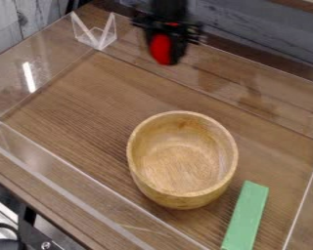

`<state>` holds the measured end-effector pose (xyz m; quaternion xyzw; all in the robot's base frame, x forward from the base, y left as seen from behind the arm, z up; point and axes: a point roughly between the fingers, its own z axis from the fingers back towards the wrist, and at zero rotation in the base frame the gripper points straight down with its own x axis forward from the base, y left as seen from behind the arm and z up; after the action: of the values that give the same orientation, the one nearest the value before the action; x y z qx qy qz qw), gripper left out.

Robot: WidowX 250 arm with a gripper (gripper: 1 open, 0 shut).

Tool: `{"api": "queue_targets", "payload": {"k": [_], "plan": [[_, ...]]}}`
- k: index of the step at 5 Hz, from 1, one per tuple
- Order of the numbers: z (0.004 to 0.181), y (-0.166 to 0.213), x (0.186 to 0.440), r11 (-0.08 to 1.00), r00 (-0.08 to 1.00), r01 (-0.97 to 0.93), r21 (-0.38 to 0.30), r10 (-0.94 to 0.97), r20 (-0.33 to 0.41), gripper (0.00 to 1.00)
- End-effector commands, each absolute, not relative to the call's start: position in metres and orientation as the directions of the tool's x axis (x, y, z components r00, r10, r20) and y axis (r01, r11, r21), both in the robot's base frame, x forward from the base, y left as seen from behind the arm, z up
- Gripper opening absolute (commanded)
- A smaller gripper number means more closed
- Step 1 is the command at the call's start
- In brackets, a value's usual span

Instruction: Move the red object to the right side of the table

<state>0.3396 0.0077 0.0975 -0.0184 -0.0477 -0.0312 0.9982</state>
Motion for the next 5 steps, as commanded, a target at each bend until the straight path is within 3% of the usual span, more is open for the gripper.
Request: {"api": "queue_targets", "payload": {"k": [1,2,4,5], "plan": [[0.111,-0.034,0.351,0.994,0.983,0.107,-0.036,-0.1,0.152,0.0],[0.104,-0.065,0.353,0.987,0.979,0.159,-0.038,-0.152,0.136,0.0],[0.06,-0.097,0.356,0.984,0.979,0.178,-0.027,-0.174,0.109,0.0],[0.05,-0.07,0.365,0.987,0.982,0.161,-0.02,-0.158,0.104,0.0]]}}
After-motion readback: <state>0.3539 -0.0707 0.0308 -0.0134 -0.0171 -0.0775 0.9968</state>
